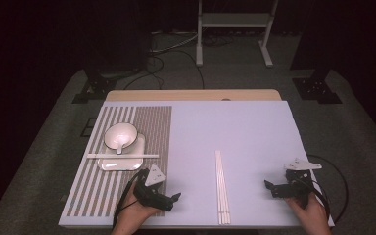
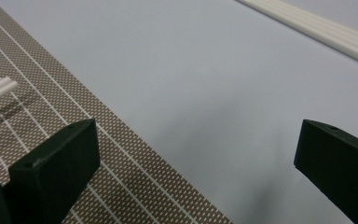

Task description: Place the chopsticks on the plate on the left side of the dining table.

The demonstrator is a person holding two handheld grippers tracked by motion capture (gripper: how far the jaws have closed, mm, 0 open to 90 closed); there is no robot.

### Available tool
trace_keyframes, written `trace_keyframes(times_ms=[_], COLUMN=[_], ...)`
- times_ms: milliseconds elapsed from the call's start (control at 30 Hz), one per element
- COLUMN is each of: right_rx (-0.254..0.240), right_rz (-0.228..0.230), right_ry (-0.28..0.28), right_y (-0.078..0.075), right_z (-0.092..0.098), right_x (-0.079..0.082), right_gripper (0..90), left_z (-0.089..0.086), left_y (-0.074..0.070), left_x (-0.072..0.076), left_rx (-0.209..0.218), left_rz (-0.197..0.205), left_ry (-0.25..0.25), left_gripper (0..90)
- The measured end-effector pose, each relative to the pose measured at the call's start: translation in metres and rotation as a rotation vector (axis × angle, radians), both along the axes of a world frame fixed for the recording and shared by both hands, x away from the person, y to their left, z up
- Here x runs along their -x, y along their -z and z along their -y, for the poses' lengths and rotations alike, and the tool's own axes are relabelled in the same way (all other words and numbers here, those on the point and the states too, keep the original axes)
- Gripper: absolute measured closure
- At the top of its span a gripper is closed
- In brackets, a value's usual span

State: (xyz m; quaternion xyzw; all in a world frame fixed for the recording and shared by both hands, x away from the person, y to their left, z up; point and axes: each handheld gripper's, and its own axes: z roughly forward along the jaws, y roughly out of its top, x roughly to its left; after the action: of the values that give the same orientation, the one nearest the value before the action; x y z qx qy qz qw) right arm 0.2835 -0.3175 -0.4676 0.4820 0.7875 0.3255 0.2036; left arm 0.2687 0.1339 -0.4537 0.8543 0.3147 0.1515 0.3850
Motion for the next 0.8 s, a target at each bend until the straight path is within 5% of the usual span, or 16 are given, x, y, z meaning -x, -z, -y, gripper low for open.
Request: trace_keyframes(times_ms=[333, 800], right_rx=[0.000, 0.000], right_rz=[0.000, 0.001], right_ry=[0.000, 0.000], right_y=[0.0000, 0.0001], right_z=[0.0000, 0.0000], right_x=[0.0000, 0.0001], right_gripper=[0.0, 0.0], left_z=[0.0068, 0.0076], left_y=[0.0088, 0.0108], left_x=[-0.0010, -0.0012], left_rx=[-0.052, -0.050], left_rz=[-0.028, -0.032], left_ry=[0.024, 0.024], left_gripper=[0.0, 0.0])
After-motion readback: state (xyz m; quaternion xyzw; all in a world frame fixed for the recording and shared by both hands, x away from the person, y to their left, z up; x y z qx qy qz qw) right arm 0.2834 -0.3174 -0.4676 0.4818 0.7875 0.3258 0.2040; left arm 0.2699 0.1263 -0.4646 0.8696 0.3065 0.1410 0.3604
